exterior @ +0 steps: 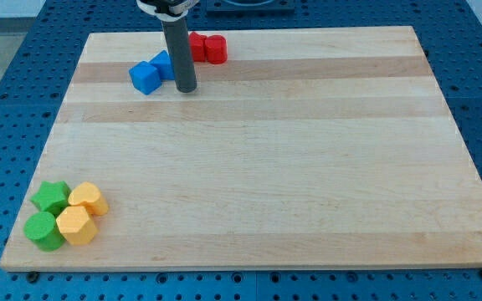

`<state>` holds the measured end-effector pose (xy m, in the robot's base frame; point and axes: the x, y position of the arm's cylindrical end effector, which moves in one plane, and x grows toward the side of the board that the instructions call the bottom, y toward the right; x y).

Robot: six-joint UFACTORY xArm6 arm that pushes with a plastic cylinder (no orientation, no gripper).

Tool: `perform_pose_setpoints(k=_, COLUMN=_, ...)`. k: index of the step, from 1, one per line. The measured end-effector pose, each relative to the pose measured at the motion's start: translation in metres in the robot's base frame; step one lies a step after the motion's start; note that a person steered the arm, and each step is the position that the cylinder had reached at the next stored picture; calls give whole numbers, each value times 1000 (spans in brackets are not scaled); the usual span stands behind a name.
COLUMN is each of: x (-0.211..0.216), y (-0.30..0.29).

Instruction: Nudge the group of blocks a bit up

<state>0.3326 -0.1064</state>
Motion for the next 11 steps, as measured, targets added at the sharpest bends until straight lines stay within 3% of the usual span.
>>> perform_pose_setpoints(k=1, x=36, y=-6)
perform_pose_setpoints(k=2, x=43, y=-79)
perform_pose_setpoints(k=3, x=41, y=-197)
perform_pose_setpoints(k=5, x=55, y=-199)
perform_pose_setpoints(k=10, x=212, y=-199)
perform_pose_setpoints(k=11, x=268, y=-198)
